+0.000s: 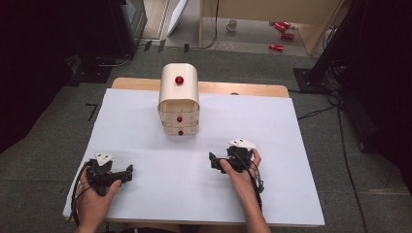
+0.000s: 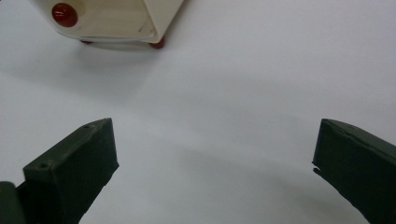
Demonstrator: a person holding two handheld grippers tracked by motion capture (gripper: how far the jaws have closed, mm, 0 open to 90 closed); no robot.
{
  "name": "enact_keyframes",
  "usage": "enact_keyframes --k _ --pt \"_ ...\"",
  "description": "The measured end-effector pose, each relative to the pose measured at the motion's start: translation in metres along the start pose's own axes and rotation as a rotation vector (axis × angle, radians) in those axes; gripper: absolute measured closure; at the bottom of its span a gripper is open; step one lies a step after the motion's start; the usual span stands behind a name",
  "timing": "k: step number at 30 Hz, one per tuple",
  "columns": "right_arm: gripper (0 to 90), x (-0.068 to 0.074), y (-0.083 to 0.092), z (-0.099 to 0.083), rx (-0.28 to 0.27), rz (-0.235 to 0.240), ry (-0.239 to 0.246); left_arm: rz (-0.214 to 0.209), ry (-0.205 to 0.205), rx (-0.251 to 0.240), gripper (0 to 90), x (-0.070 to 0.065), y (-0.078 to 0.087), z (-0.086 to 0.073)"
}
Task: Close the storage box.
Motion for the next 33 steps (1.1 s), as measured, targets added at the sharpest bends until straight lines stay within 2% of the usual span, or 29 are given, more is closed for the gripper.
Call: enact_keyframes --k 20,33 --pt "0.0 -0.046 0.035 -0.035 0.010 -0.071 -0.060 0.000 0.000 0.000 0.0 0.000 0.000 0.000" --pt "0.0 -0.080 0.065 -0.058 0.019 -0.130 -0.087 0.001 -0.002 -0.001 0.0 0.000 0.000 0.000"
Point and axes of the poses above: each handheld gripper's, and its own axes: y roughly backward along the jaws, z roughly out of its top, x roughly to its left, the point moved 7 cm from there along -y, roughly forward along the jaws, and after that the axes turned 14 degrees about y, right-handed, at the moved point
